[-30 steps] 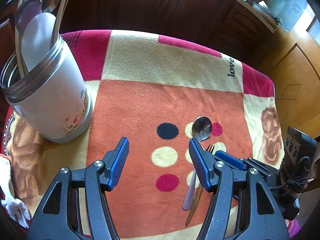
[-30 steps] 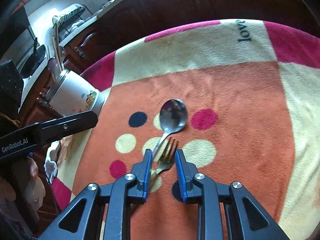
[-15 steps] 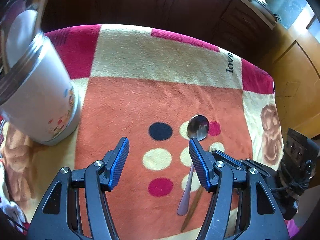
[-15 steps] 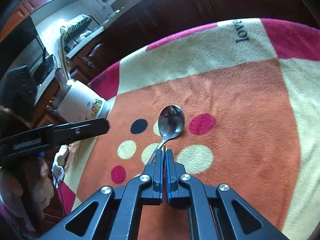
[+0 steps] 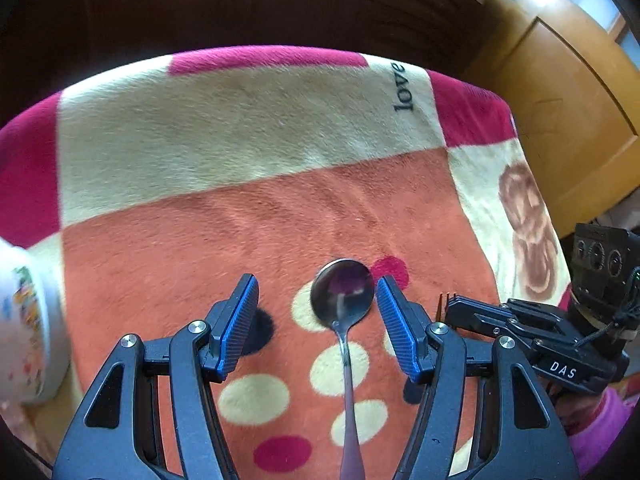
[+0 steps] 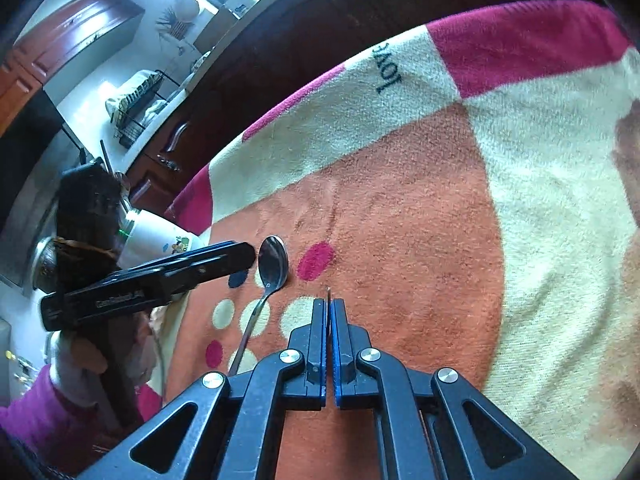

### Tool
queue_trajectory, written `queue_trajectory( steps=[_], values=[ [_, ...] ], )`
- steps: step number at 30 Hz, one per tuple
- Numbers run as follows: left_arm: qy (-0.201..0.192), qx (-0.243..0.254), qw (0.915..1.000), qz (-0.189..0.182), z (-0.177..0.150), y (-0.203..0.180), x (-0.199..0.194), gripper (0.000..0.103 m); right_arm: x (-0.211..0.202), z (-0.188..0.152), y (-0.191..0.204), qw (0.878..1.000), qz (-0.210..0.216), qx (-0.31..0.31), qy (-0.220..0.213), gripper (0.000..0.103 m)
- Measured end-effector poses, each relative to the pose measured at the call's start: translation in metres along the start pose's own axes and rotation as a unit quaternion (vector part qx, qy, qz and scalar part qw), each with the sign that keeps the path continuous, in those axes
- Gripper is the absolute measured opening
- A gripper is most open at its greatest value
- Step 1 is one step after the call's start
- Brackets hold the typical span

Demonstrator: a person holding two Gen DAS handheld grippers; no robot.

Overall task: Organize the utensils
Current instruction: 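Close the left gripper on the steel spoon while the right closes on the gold fork, then lift the spoon and fork and carry both toward the white jar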

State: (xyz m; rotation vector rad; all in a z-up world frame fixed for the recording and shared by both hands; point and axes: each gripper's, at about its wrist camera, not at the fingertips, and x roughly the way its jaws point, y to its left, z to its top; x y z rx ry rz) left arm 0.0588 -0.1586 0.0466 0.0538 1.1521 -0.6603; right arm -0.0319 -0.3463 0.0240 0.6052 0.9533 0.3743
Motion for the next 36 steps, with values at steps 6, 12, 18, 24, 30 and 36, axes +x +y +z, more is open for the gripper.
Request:
queue_trajectory(
  steps=[6,12,18,24,30,36],
  values=[
    [0.024,0.038,0.9990,-0.006,0.002,-0.004,0.014,0.026,0.005,0.001,-0.011,1.000,0.024,0.017,0.011,0.002],
    [0.023,0.035,0.9991,-0.009,0.004,-0.002,0.015,0.008,0.008,0.001,-0.015,0.999,0.035,0.029,0.009,0.002],
    [0.002,0.018,0.9998,0.002,-0.009,0.000,0.001,0.003,0.006,0.003,0.002,1.000,0.019,0.005,0.000,0.002],
    [-0.012,-0.004,0.9999,0.003,-0.019,0.002,-0.014,0.001,-0.002,0.004,0.013,1.000,0.008,-0.010,-0.011,0.002],
    [-0.033,-0.002,0.9994,0.013,-0.032,0.000,-0.041,0.001,-0.020,0.009,0.026,0.999,0.005,-0.029,-0.029,0.002],
    [-0.055,-0.006,0.9981,0.027,-0.047,0.003,-0.071,0.001,-0.033,0.014,0.047,0.998,0.003,-0.052,-0.045,0.002]
  ],
)
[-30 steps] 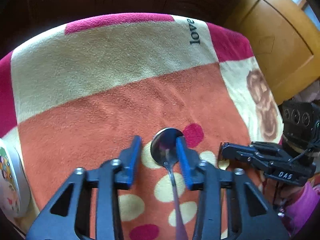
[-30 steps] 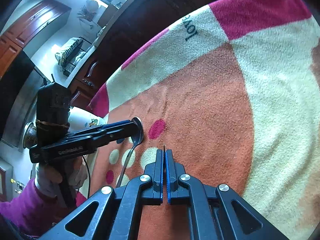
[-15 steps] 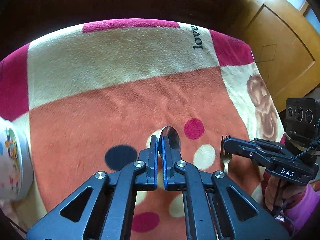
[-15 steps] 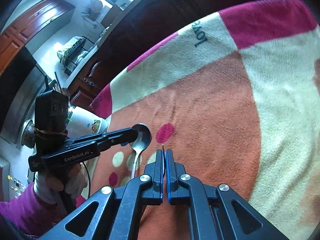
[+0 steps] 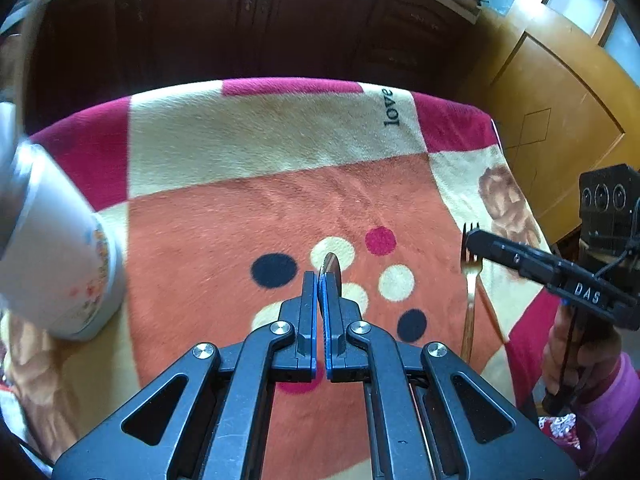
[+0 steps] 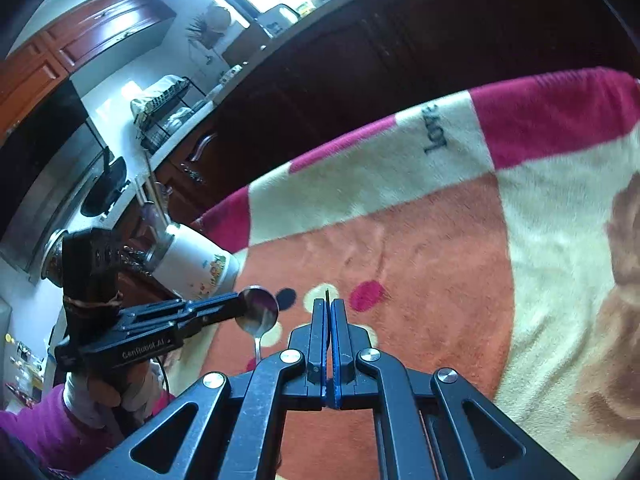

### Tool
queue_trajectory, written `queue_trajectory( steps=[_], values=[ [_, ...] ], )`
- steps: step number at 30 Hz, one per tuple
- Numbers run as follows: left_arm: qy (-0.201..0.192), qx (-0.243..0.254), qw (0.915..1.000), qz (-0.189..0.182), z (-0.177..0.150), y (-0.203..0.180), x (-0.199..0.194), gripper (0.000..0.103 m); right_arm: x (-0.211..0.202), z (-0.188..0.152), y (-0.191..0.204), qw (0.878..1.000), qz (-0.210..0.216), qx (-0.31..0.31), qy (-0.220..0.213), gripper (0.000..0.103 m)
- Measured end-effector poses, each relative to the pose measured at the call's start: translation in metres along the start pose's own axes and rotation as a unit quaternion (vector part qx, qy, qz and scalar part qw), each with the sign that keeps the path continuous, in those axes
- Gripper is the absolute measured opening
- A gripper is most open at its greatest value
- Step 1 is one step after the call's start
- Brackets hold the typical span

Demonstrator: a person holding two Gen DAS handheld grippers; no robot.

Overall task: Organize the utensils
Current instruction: 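Lift the spoon and fork and carry both toward the white jar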

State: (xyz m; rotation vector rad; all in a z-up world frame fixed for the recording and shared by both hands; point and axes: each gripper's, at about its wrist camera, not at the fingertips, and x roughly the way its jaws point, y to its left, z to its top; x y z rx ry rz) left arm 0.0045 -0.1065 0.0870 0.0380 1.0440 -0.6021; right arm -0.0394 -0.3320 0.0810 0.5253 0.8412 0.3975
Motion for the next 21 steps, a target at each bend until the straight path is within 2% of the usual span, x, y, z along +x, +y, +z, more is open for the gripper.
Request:
queue_trajectory(
  steps=[12,21],
  values=[
    [-0.068,-0.029,0.9965,0.040,-0.008,0.038,-0.090,0.001,0.004,0.022,0.067,0.999,0.015,-0.048,-0.018,0.002],
    [-0.137,-0.076,0.9834,0.091,0.010,0.094,-0.169,0.001,0.035,0.054,0.150,0.993,0.036,-0.112,-0.031,0.002]
  ],
)
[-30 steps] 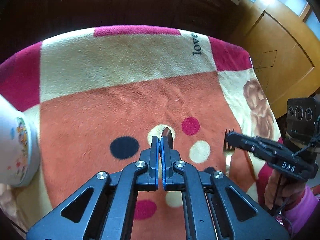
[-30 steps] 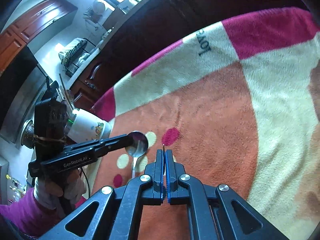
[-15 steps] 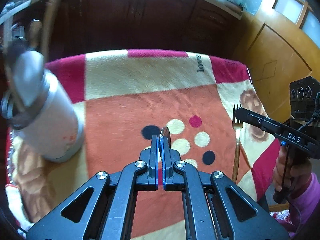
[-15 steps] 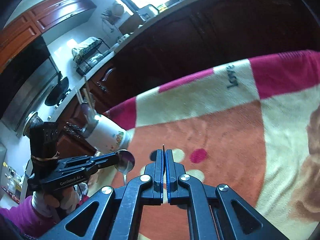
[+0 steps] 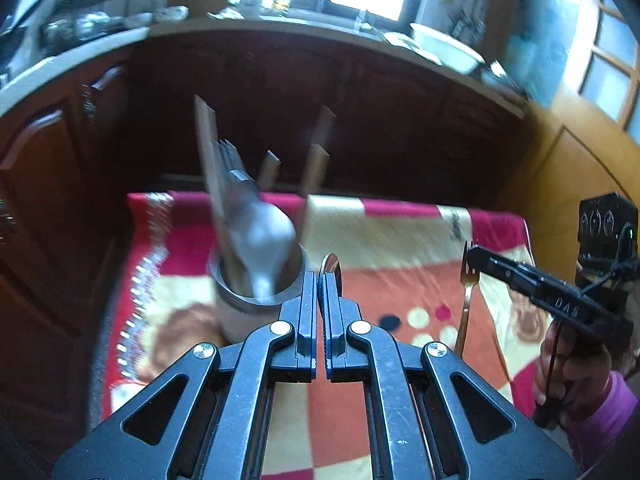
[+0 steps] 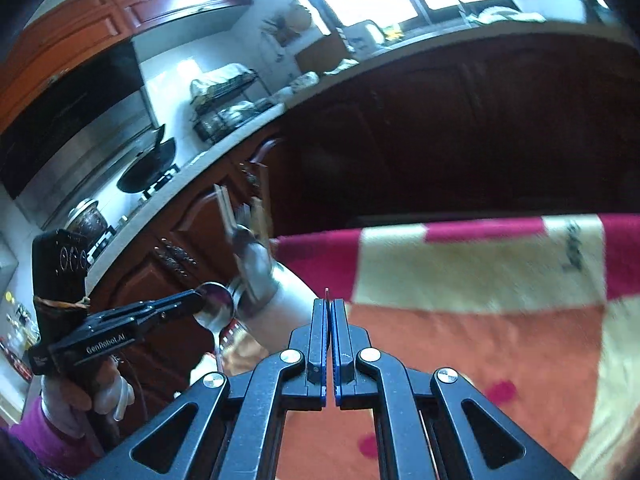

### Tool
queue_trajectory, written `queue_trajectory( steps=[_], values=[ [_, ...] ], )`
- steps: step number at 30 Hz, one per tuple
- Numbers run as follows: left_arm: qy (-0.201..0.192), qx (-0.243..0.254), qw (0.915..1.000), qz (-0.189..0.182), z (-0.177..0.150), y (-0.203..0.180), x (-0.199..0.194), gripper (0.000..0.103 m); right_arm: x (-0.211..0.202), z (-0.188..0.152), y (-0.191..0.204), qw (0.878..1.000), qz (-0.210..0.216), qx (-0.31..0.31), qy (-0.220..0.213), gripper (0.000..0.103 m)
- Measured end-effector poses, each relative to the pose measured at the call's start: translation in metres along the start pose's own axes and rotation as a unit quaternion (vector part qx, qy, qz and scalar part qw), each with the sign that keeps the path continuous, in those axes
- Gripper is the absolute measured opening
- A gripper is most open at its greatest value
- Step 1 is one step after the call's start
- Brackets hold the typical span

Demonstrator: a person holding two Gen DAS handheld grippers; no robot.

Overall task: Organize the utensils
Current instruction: 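Lift the spoon and fork and carry both toward the white jar, then lower spoon and fork into the white jar and open both grippers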

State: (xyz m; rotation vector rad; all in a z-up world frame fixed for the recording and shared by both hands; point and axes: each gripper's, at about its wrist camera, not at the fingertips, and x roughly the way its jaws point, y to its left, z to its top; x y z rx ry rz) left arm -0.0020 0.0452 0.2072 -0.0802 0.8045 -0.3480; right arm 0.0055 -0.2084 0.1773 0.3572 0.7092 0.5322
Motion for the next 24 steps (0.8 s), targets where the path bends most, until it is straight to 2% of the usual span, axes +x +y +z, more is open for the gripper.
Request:
queue_trajectory(
  steps=[7,12,14,19,24],
  values=[
    [-0.046,-0.021,0.9971,0.057,0.038,0.045,-0.024,0.001,0.033,0.045,0.049,0.998,-0.013,-0.049,-0.033,0.002],
    [-0.089,-0.024,0.9882,0.123,0.060,0.066,-0.024,0.001,0.058,0.070,0.079,0.994,-0.022,-0.086,-0.056,0.002],
    [-0.099,-0.029,0.9854,0.135,0.064,0.070,-0.019,0.001,0.069,0.075,0.088,0.992,-0.032,-0.105,-0.063,0.002],
    [-0.119,-0.033,0.9788,0.163,0.066,0.078,0.000,0.001,0.095,0.076,0.102,0.983,-0.062,-0.153,-0.075,0.002],
    [-0.111,-0.028,0.9793,0.167,0.056,0.085,0.023,0.001,0.114,0.066,0.106,0.973,-0.090,-0.200,-0.075,0.002]
  ],
)
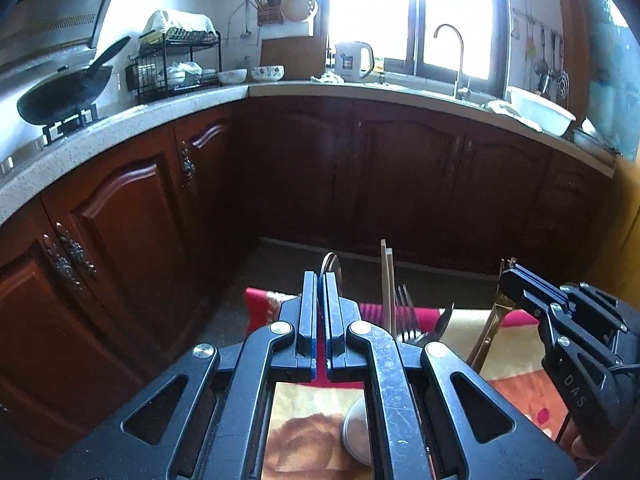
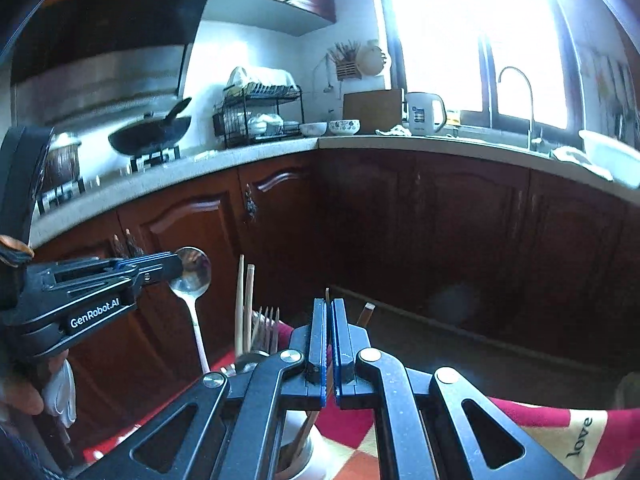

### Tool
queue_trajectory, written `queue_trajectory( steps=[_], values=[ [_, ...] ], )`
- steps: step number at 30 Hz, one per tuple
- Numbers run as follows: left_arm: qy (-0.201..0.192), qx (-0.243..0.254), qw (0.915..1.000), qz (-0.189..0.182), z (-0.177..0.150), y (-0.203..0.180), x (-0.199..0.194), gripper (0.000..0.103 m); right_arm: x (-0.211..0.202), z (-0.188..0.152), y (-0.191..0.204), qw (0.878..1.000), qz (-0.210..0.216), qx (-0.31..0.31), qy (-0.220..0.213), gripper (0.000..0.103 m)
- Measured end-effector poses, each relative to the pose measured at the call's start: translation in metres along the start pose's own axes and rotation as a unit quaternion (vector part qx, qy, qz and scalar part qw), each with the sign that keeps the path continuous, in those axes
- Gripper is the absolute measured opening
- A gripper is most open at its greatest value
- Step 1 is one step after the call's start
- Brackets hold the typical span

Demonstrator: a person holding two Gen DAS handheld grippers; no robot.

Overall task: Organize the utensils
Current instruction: 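Lower spoon and fork into the white jar and open both grippers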

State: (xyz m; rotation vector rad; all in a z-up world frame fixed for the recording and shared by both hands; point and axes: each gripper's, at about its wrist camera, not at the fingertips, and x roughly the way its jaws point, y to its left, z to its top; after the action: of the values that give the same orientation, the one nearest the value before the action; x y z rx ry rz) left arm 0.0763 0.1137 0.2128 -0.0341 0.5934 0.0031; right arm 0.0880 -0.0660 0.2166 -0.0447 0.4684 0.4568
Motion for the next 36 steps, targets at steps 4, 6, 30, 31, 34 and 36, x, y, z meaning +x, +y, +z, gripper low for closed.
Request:
queue_trajectory(
  steps=[4,6,30,31,34,36],
  values=[
    [0.012,-0.005,0.9999,-0.005,-0.014,0.000,0.006,0.001,0.010,-0.011,0.008,1.000,-0.004,-0.028,0.008,0.002],
    [0.016,-0.004,0.9998,-0.008,-0.020,-0.002,0.004,0.001,0.012,-0.018,0.009,0.999,-0.001,-0.031,0.015,0.002],
    [0.031,-0.012,0.9993,-0.019,-0.039,-0.012,-0.004,0.002,0.010,-0.062,0.004,0.993,0.055,0.021,0.099,0.011],
    [0.029,-0.011,0.9993,-0.018,-0.040,-0.013,-0.004,0.002,0.007,-0.063,0.004,0.994,0.054,0.023,0.097,0.013],
    [0.024,-0.002,0.9996,-0.012,-0.040,-0.015,-0.005,0.002,0.002,-0.063,-0.001,0.994,0.053,0.032,0.095,0.020],
    [0.017,0.008,0.9998,-0.002,-0.042,-0.019,-0.007,0.002,-0.001,-0.063,-0.003,0.994,0.053,0.040,0.092,0.023]
  ],
)
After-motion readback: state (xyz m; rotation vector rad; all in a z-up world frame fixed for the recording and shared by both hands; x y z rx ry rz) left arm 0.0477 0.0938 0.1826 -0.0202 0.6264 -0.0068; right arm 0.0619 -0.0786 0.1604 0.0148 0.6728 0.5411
